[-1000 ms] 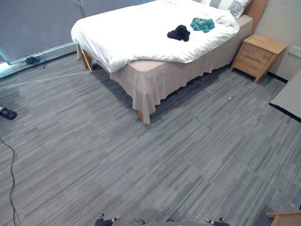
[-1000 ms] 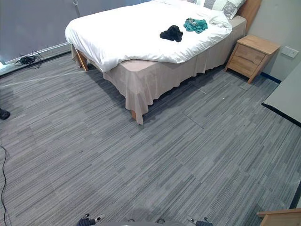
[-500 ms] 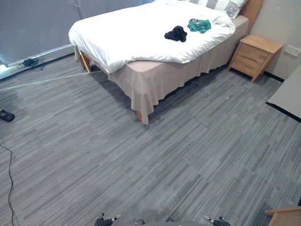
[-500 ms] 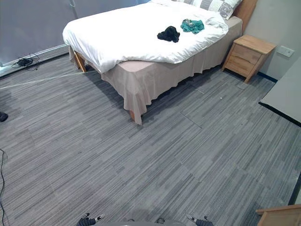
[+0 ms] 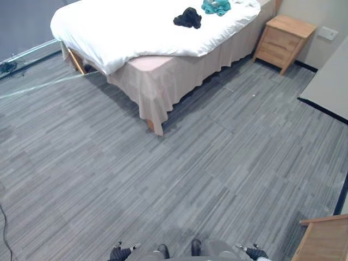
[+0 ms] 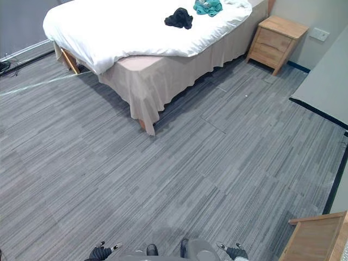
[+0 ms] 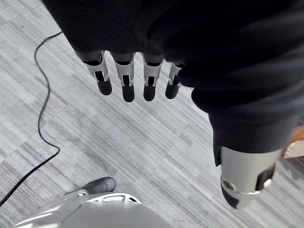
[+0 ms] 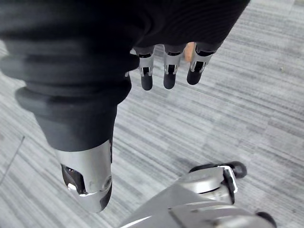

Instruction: Tidy the bed and pick cloth on bed and put in laundry

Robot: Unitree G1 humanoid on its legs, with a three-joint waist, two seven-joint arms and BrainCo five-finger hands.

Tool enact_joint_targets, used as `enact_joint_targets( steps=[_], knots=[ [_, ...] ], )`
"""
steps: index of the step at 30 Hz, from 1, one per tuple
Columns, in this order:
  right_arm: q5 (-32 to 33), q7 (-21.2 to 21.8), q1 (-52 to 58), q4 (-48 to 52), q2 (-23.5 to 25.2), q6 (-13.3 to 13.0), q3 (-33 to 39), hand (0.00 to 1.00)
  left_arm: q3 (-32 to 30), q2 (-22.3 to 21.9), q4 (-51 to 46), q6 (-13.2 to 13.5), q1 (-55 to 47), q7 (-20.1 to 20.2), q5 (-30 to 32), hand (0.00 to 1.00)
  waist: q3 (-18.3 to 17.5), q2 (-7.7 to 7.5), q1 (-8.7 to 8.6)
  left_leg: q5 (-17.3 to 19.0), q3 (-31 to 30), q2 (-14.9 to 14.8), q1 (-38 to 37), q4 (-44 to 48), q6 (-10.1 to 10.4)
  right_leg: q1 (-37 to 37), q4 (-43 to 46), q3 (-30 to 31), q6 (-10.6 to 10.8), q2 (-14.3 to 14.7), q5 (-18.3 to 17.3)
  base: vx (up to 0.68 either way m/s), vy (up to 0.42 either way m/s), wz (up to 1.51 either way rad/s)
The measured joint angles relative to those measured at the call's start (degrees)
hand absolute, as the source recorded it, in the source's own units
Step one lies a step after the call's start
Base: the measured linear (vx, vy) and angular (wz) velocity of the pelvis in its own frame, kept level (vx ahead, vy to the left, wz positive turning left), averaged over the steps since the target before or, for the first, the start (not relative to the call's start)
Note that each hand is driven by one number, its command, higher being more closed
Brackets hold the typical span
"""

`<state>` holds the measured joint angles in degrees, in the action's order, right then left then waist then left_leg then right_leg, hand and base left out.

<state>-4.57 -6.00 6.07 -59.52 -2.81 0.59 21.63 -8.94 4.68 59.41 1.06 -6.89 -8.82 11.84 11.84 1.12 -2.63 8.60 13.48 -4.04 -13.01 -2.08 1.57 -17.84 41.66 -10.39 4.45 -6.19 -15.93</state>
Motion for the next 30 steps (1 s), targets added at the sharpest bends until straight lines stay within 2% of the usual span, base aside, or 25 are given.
enact_joint_targets(
  steps=[1, 2, 3, 5, 6, 7, 8, 9, 10, 11, 12, 13, 14, 15, 16, 17, 19, 20, 23, 24, 26, 27, 28, 29, 30],
  knots=[
    [0.1, 0.0, -0.2, 0.1, 0.0, 0.0, 0.0, 0.00, -0.1, 0.1, 1.0, -0.1, 1.3, 0.0, 0.0, 0.00, 0.4, 0.27, -0.23, 1.2, -0.9, -1.8, 0.1, 1.1, 1.1, -1.1, -7.9, -0.5, -0.6, -0.2, 1.4, 0.35, -0.146, 0.26],
    [0.1, 0.0, -0.4, 0.1, -0.1, 0.0, 0.0, 0.00, -0.1, 0.1, 1.2, -0.1, 2.2, 0.0, 0.0, 0.00, 0.8, 0.47, -0.55, 1.8, -1.4, -3.4, 0.0, 1.2, 2.1, -1.7, -15.2, -0.6, -0.8, 0.1, 4.5, 0.41, -0.185, 0.40],
    [0.1, -0.1, -0.4, 0.0, 0.0, 0.0, 0.1, 0.00, -0.2, 0.3, 1.9, -0.1, 3.6, 0.0, 0.1, 0.00, 1.3, 0.49, -1.11, 2.5, -2.3, -5.1, -0.4, 1.0, 3.4, -2.2, -26.5, -0.6, -0.3, -0.1, 10.5, 0.49, -0.247, 0.33],
    [0.2, -0.1, -0.1, -0.3, 0.2, 0.0, 0.3, 0.00, -0.4, 0.7, 2.1, -0.1, 4.7, 0.0, 0.1, 0.00, 2.0, -0.27, -1.54, 3.8, -2.5, -5.9, -1.9, 0.9, 5.4, -4.0, -35.3, -0.5, 1.5, -1.5, 16.5, 0.62, -0.337, 0.22],
    [0.5, 0.0, 0.4, -0.6, 0.4, 0.1, 0.3, 0.00, -0.7, 1.2, 3.1, 0.0, 5.3, 0.1, 0.2, 0.00, 2.5, -0.99, -2.29, 5.6, -2.1, -6.2, -4.7, 0.6, 6.1, -4.6, -36.7, -0.6, 2.1, -3.4, 17.3, 0.61, -0.352, 0.16],
    [0.5, 0.1, 0.3, -0.7, 0.1, 0.3, 0.4, 0.00, -0.8, 0.8, 3.3, 0.0, 5.6, 0.1, 0.2, 0.00, 2.9, -0.60, -2.67, 5.9, -2.0, -7.0, -6.7, 0.2, 5.9, -4.6, -34.3, -0.7, 1.5, -2.6, 22.3, 0.64, -0.351, 0.04],
    [0.5, 0.1, 0.1, -0.9, -0.7, 0.3, 0.7, 0.00, -0.8, -0.7, 3.3, 0.4, 5.7, 0.2, 0.4, 0.00, 3.3, 1.99, -2.84, 4.0, -1.1, -9.1, -7.6, 2.1, 7.2, -6.5, -28.0, -0.7, 0.4, -1.2, 23.4, 0.53, -0.294, -0.16],
    [0.5, 0.1, -0.1, -0.8, -0.9, 0.2, 0.9, 0.00, -0.8, -1.2, 3.2, 0.6, 5.7, 0.2, 0.5, 0.00, 3.3, 2.32, -2.88, 3.0, -0.9, -9.6, -6.7, 4.9, 7.4, -7.5, -25.3, -0.6, -0.4, -0.8, 23.2, 0.64, -0.427, -0.33],
    [0.5, 0.2, -0.6, -0.8, -1.4, 0.3, 1.4, 0.00, -0.8, -1.8, 2.8, 0.8, 5.9, 0.2, 0.4, 0.00, 3.6, 2.99, -2.96, 0.4, -1.0, -11.2, -3.6, 14.0, 7.6, -7.7, -22.1, -0.8, -4.4, 0.1, 21.1, 0.63, -0.521, -0.40],
    [0.5, 0.2, -1.1, -0.9, -1.9, 0.4, 1.7, 0.00, -1.0, -2.0, 2.4, 0.8, 5.9, 0.2, 0.4, 0.00, 3.6, 3.65, -2.92, -3.5, -1.6, -13.0, -0.2, 23.0, 8.2, -6.5, -21.3, -0.9, -5.5, 1.5, 18.7, 0.77, -0.584, -0.53],
    [0.5, 0.1, -1.1, -0.9, -1.9, 0.5, 1.5, 0.00, -1.9, -2.4, 1.6, 0.8, 5.6, 0.2, 0.2, 0.00, 3.7, 4.42, -2.76, -11.6, -3.9, -15.7, 4.8, 36.0, 8.8, -3.2, -22.1, -0.6, -6.7, 3.3, 16.5, 0.79, -0.485, -0.60],
    [0.6, -0.1, -1.3, -0.9, -2.2, 0.5, 0.6, 0.00, -2.1, -2.4, 0.8, 0.8, 5.3, 0.1, -0.2, 0.00, 4.3, 4.24, -2.67, -11.7, -5.5, -17.3, 9.4, 50.2, 10.0, 1.1, -23.5, 0.0, -8.5, 5.6, 15.3, 0.66, -0.324, -0.57],
    [0.6, -0.1, -1.4, -0.8, -2.2, 0.5, 0.0, 0.00, -2.5, -2.2, 0.5, 0.8, 5.3, 0.2, -0.2, 0.00, 4.6, 4.10, -2.47, -10.9, -5.9, -17.8, 11.1, 56.3, 10.7, 3.7, -24.4, 0.4, -9.4, 6.6, 14.9, 0.63, -0.283, -0.64],
    [0.7, -0.3, -1.8, -0.8, -2.3, 0.4, -1.5, 0.00, -2.8, -2.0, -0.7, 1.0, 5.3, 0.0, -0.7, 0.00, 5.3, 3.68, -1.64, -8.4, -5.3, -18.0, 14.6, 64.9, 10.8, 9.2, -27.1, 1.7, -10.5, 8.3, 14.0, 0.46, -0.207, -0.54],
    [0.8, -0.3, -1.9, -0.8, -2.3, 0.4, -2.1, 0.00, -2.8, -2.0, -1.5, 1.0, 5.3, 0.0, -1.1, 0.00, 5.5, 3.38, -1.17, -7.4, -4.8, -17.7, 16.0, 67.3, 9.6, 11.6, -28.6, 2.5, -10.8, 8.9, 13.8, 0.55, -0.218, -0.65],
    [0.8, -0.4, -2.6, -0.8, -2.4, 0.4, -3.0, 0.00, -2.9, -2.0, -3.0, 1.7, 5.3, -0.1, -2.1, 0.00, 5.7, 2.58, -0.23, -5.3, -3.4, -16.8, 19.3, 68.9, 6.4, 15.7, -31.8, 4.0, -11.2, 9.5, 13.3, 0.52, -0.161, -0.56],
    [0.7, -0.4, -4.0, -0.8, -2.5, 0.4, -4.1, 0.00, -3.1, -2.0, -5.4, 2.3, 5.3, -0.1, -3.1, 0.00, 6.1, 1.69, 0.67, -2.1, -1.9, -14.0, 24.9, 64.0, 6.3, 20.2, -35.5, 5.6, -11.4, 9.4, 12.0, 0.56, -0.111, -0.38],
    [0.5, -0.3, -5.4, -1.0, -2.5, 0.4, -4.2, 0.00, -3.7, -2.0, -6.1, 2.7, 5.4, -0.1, -3.7, 0.00, 6.3, 1.35, 0.86, -0.2, -0.2, -11.3, 28.1, 54.3, 6.6, 23.2, -37.4, 5.9, -10.1, 8.7, 11.8, 0.50, -0.027, -0.16],
    [0.3, -0.3, -6.2, -0.8, -2.6, 0.3, -3.2, 0.00, -4.5, -2.4, -6.1, 2.8, 5.8, -0.1, -4.0, 0.00, 6.4, 0.76, 2.03, -0.3, 8.9, -7.4, 28.1, 33.4, 6.4, 28.7, -41.4, 5.3, -7.7, 6.7, 10.4, 0.53, 0.033, -0.08],
    [-0.1, -0.3, -6.1, -0.6, -2.7, 0.2, -2.9, 0.00, -4.4, -2.6, -6.0, 2.8, 5.7, -0.1, -4.0, 0.00, 6.3, 0.82, 2.03, -2.2, 15.3, -5.3, 27.7, 23.7, 4.0, 31.5, -43.3, 3.5, -6.3, 6.0, 9.3, 0.58, 0.093, 0.25],
    [-1.1, -0.3, -4.9, -0.3, -2.8, 0.2, -2.9, 0.00, -4.3, -2.7, -5.6, 2.5, 5.1, 0.0, -3.9, 0.00, 5.7, 1.57, 2.46, -6.2, 23.4, -3.7, 26.6, 16.1, -2.2, 35.4, -43.4, 1.6, -4.3, 6.6, 6.0, 0.75, 0.171, 0.35],
    [-2.2, -0.2, -4.0, -0.6, -2.1, 0.3, -3.0, 0.00, -5.0, -2.6, -5.1, 2.3, 4.8, 0.3, -4.0, 0.00, 4.7, 1.03, 3.31, -7.4, 22.5, -2.1, 26.1, 16.8, -12.0, 35.7, -37.2, 0.8, -2.5, 6.4, 1.1, 0.65, 0.170, 0.47],
    [-2.6, -0.1, -3.9, -0.4, -1.5, 0.3, -3.2, 0.00, -4.8, -1.8, -4.9, 2.2, 4.8, 0.3, -3.8, 0.00, 3.9, -0.43, 3.12, -6.9, 22.2, -0.7, 25.7, 16.7, -11.7, 33.7, -32.2, -0.5, -1.0, 4.8, -0.3, 0.65, 0.196, 0.77],
    [-3.3, 0.1, -3.2, -0.9, -1.0, 0.3, -3.3, 0.00, -4.3, -1.1, -4.3, 2.0, 4.7, 0.3, -3.8, 0.00, 3.0, -1.63, 3.03, -5.9, 19.2, 1.9, 24.1, 14.6, -11.3, 28.2, -17.3, -2.1, 2.0, 2.5, -0.7, 0.62, 0.223, 1.28],
    [-3.9, 0.1, -3.2, -1.0, -0.6, 0.3, -3.3, 0.00, -3.7, -0.8, -3.9, 1.8, 4.7, 0.4, -3.7, 0.00, 2.8, -2.19, 2.23, -5.0, 15.1, 4.2, 22.0, 12.8, -11.0, 22.0, -1.6, -1.9, 7.8, 0.3, 3.2, 0.62, 0.229, 1.47]
  ],
)
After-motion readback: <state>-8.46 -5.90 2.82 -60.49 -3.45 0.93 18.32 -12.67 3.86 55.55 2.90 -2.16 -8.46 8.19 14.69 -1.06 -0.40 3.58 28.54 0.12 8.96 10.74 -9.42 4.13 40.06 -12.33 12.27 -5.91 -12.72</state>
